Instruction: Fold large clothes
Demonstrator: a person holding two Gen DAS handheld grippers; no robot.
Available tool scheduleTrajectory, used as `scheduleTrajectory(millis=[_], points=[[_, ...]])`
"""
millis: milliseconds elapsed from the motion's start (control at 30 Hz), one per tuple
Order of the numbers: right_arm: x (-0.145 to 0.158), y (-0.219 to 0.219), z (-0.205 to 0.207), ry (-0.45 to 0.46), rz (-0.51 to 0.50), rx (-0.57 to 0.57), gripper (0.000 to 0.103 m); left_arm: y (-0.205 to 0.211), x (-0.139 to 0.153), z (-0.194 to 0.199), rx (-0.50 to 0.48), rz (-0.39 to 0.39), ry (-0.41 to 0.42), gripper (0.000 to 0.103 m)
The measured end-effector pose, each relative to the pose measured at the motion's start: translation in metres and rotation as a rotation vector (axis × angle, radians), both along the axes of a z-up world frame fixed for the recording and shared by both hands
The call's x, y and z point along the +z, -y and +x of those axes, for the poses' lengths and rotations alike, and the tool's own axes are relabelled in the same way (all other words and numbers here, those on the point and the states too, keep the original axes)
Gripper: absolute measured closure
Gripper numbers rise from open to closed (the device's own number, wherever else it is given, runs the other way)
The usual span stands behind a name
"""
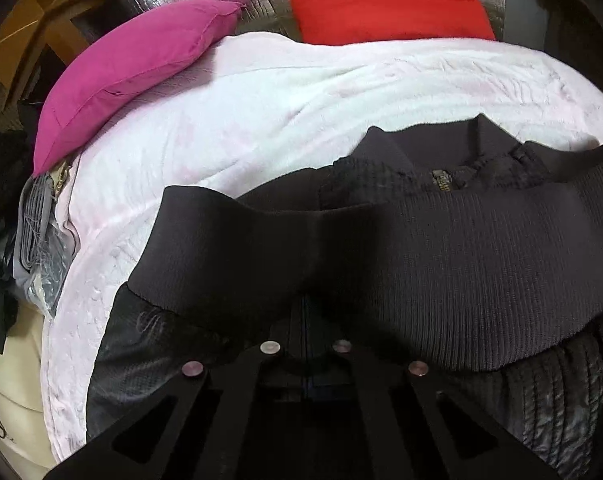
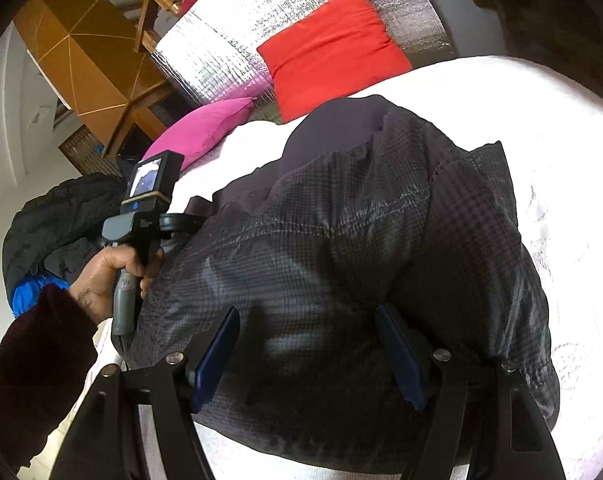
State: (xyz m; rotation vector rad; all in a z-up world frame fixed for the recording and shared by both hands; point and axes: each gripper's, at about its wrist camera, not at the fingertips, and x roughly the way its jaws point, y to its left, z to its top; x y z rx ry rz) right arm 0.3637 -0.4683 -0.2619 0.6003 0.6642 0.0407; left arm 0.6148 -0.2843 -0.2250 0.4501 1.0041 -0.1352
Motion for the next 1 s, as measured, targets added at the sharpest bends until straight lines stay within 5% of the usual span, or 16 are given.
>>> scheduleTrajectory(millis=[133,300,367,433,767,1000], points=[[0.001,0.000,-0.005,0.019,0.016,0.002,0.029,-0.029,0.022,-0.019,-0.009,-0.108,-0.028,0.100],[0.005,0.018,-0.020,0.039,0.169,-0.013,0.027,-0.086,0.056,-0.063,-0.036,-0.130,0.013,0.095],[0.010,0.027,-0.033,0.047,0.220,-0.036,0.025,-0.119,0.066,-0.081,-0.014,-0.154,0.032,0.058],[0.017,0.036,-0.051,0.074,0.233,-0.081,0.022,-0.149,0.073,-0.103,0.029,-0.170,0.067,0.043],[0.014,0.049,-0.110,0.025,0.303,-0.206,0.018,-0.245,0.040,-0.164,0.221,-0.404,-0.053,0.035],[-0.013,0.071,-0.117,-0.023,0.401,-0.339,0.018,-0.260,0.022,-0.142,0.333,-0.546,-0.091,0.035]])
